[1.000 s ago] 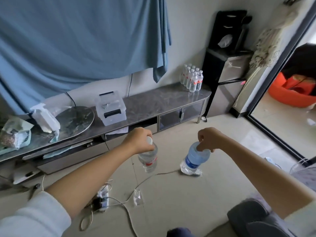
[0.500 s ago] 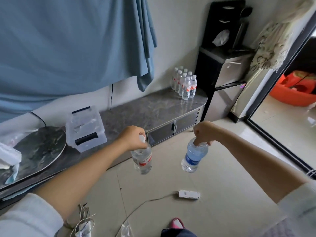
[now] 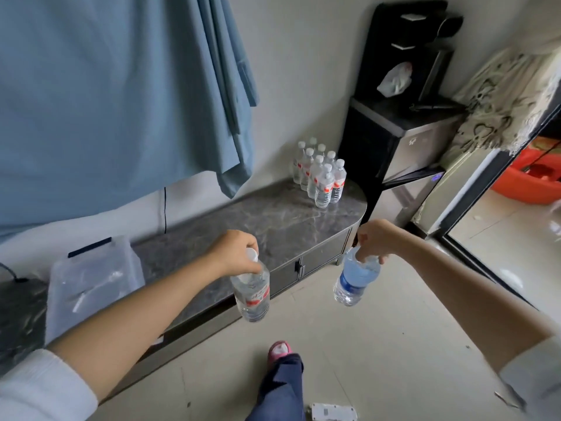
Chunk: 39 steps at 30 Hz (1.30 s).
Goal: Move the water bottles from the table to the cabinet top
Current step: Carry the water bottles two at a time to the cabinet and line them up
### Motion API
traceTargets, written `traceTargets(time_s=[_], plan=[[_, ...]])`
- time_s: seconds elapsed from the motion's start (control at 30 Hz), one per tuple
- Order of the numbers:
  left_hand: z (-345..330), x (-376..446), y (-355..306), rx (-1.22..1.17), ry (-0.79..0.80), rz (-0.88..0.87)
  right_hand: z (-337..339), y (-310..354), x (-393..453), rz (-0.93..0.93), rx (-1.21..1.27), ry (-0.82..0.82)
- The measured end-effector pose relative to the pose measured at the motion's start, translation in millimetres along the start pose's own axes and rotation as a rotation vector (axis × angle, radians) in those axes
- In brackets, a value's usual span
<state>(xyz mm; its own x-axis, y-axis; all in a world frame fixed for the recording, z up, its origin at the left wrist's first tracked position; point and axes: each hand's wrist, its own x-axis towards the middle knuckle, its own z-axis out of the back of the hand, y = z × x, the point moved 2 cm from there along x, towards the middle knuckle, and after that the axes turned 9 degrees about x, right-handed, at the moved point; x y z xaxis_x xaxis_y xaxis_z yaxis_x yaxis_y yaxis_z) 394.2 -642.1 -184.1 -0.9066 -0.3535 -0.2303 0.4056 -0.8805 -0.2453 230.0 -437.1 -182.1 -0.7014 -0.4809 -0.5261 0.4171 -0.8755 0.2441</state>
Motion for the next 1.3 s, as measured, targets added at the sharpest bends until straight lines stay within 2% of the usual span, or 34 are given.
traceTargets(time_s=[0.17,0.4,0.5,0.67,0.77,0.93,1.07,1.23,1.3], plan=[[16.1,94.5,-3.8,0.01,0.054,-0.078,37.7,-8.8,64.2,-0.104,0.08,0.065],[25.5,208.8,-21.5,-0.059,0.05,-0.098,78.4,-31.9,138.6,-0.185,0.152,-0.019],[21.3,248.2,-29.6,-0.178,0.044,-0.031,94.8,-44.0,169.3,-0.182,0.166,-0.052],[1.2,311.7,-51.2,-0.398,0.078,0.112,123.2,-65.3,225.1,-0.166,0.188,0.012],[-13.5,341.0,-65.7,-0.388,0.09,0.199,132.5,-82.6,257.6,-0.133,0.144,0.057],[-37.2,383.1,-103.6,-0.483,0.158,0.318,144.8,-126.5,316.0,0.04,-0.002,0.116],[-53.5,413.8,-125.3,-0.563,0.124,0.455,151.7,-152.9,358.8,0.158,-0.099,0.195],[-72.3,444.5,-145.5,-0.573,0.142,0.579,151.9,-172.2,409.7,0.213,-0.182,0.27],[-81.1,458.2,-149.9,-0.569,0.157,0.58,152.9,-175.8,428.1,0.218,-0.207,0.284]])
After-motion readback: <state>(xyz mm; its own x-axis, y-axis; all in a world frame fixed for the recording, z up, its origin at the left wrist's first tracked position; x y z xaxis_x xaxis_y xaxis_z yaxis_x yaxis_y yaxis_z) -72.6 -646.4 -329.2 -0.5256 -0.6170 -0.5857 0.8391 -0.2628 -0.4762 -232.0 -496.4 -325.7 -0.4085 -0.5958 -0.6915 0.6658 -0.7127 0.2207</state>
